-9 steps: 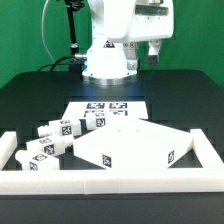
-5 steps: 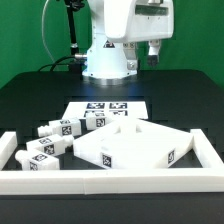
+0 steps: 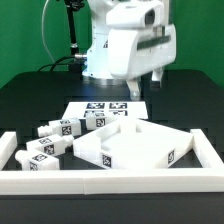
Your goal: Assemble one leg
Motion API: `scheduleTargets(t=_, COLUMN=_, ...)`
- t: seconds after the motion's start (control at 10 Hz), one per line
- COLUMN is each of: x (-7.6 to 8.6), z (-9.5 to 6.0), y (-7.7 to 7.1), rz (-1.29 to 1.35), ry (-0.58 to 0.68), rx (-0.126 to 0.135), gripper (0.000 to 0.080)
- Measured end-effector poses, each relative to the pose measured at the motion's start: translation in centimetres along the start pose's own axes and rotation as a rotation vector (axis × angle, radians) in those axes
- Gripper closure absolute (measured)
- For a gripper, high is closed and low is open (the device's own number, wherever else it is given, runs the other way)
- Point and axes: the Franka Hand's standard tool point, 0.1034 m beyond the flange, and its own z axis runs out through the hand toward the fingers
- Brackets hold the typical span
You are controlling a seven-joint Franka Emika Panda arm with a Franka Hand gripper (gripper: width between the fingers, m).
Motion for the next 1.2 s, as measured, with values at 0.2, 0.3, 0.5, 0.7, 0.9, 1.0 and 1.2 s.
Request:
scheduleTargets(t=0.2, x=1.2, z=3.4, y=-1.3, rz=0.021, ry=-0.011, rx=0.041, gripper=0.0150)
scheduleTargets(t=0.3, x=1.5, z=4.7, y=-1.9, rz=0.017, ry=-0.016, rx=0.058, gripper=0.0150)
scheduleTargets(t=0.5, x=1.4, z=4.2, y=-1.4, rz=0.019, ry=-0.012, rx=0.051, gripper=0.0150)
scheduleTargets(t=0.7, x=1.4, z=4.3, y=-1.5, rz=0.019, ry=-0.014, rx=0.053, gripper=0.0150)
scheduleTargets(t=0.9, x=0.9, z=5.4, y=-2.0, rz=0.023, ry=-0.006, rx=0.050, gripper=0.0150)
scheduleTargets(t=1.0, x=0.7, z=6.8, y=-2.7, rz=0.024, ry=0.001, rx=0.053, gripper=0.0150)
scheduleTargets(t=1.2, x=0.6, z=8.1, y=-3.3, rz=0.026, ry=0.000, rx=0.063, gripper=0.0150)
